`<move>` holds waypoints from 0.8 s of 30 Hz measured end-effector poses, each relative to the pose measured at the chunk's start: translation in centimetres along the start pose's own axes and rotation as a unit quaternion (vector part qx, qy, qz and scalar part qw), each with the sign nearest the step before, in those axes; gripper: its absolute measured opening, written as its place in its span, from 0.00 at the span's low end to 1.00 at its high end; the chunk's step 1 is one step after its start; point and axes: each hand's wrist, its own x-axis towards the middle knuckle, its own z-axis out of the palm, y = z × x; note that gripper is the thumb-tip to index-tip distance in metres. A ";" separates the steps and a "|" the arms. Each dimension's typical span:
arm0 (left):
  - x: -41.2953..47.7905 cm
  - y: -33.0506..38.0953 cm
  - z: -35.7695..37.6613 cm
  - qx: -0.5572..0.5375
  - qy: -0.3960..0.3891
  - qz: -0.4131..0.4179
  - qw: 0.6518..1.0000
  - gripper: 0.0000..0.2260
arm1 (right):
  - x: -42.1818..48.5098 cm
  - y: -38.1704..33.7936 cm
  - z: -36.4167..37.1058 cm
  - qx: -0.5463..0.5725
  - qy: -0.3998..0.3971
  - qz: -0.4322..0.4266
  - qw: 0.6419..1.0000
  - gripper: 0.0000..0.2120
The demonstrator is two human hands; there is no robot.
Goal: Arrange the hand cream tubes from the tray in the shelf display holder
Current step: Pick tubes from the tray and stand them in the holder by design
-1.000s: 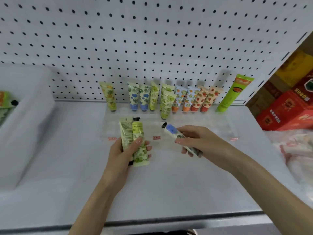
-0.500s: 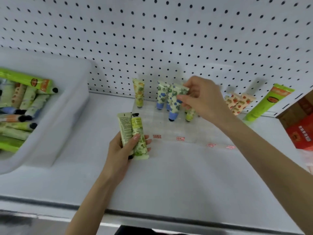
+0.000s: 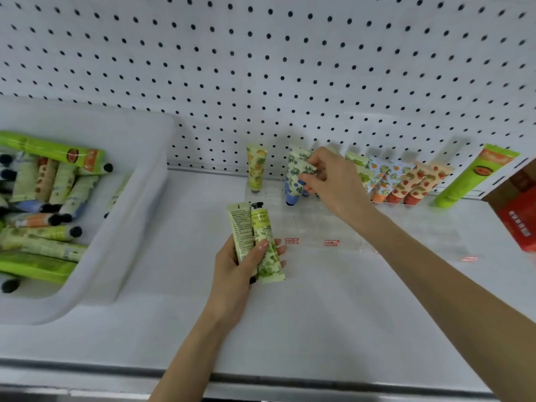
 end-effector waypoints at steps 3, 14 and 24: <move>0.2 0.1 0.0 0.006 -0.010 -0.001 1.000 0.16 | 0.1 0.2 0.5 0.012 -0.008 0.010 1.000 0.08; 0.3 0.0 -0.2 0.036 -0.023 0.003 0.999 0.15 | 0.6 0.5 1.0 -0.033 -0.026 0.008 0.999 0.14; 0.3 0.1 -0.3 0.040 -0.023 -0.010 0.999 0.17 | -0.7 0.0 -0.3 -0.003 -0.015 0.021 1.000 0.15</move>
